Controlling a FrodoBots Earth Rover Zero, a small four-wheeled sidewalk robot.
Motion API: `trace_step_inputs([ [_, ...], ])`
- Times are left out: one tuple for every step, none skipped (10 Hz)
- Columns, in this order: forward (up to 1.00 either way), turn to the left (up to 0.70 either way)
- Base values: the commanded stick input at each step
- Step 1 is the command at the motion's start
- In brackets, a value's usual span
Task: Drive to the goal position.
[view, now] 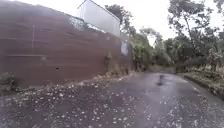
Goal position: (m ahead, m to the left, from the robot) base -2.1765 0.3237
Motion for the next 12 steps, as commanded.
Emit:
trace_step_inputs([
  [0.04,0.09],
  [0.04,0.16],
  [0.04,0.16],
  [0.04,0.16],
  [0.04,0.16],
  [0.04,0.16],
  [0.04,0.16],
  [0.04,0.16],
  [0.04,0.16],
  [0.04,0.16],
  [0.04,0.16],
  [0.04,0.16],
])
